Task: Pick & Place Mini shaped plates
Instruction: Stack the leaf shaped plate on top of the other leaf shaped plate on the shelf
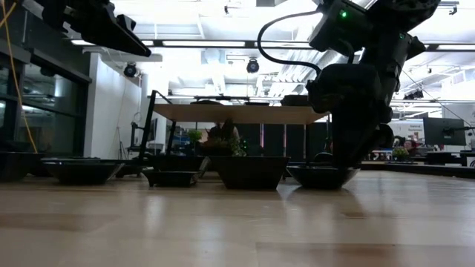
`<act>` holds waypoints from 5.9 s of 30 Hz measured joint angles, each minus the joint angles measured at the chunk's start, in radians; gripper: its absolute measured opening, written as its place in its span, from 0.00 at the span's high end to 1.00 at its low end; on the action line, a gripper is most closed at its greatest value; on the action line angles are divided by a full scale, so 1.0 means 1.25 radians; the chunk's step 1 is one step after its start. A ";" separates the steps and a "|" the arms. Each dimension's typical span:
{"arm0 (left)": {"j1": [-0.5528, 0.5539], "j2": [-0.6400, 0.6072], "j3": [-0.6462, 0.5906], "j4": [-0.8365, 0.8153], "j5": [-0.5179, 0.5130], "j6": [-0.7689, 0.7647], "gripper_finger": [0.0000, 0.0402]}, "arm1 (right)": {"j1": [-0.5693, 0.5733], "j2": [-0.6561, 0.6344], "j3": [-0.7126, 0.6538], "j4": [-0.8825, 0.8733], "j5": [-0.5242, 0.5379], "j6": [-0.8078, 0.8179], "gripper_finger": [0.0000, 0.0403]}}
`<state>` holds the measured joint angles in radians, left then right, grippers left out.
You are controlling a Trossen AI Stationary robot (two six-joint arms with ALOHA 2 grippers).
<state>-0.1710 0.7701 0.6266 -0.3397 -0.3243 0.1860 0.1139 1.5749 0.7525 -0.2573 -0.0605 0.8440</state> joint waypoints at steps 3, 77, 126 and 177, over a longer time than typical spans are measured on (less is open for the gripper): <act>0.000 0.000 0.000 0.000 0.000 0.000 0.74 | 0.000 0.000 0.000 0.000 0.000 0.000 0.76; 0.000 0.110 0.000 0.180 -0.004 0.011 0.74 | -0.025 -0.235 0.001 0.189 0.339 -0.281 1.00; 0.000 0.059 0.001 -0.016 -0.072 0.079 0.74 | -0.535 0.374 0.983 -0.270 -0.053 -0.167 1.00; 0.000 0.003 0.000 -0.132 -0.313 0.075 0.74 | -0.503 0.394 0.983 -0.327 -0.012 -0.152 1.00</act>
<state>-0.1709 0.7738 0.6270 -0.5041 -0.7158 0.2798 -0.5144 2.0674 1.9816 -0.6655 -0.0758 0.6536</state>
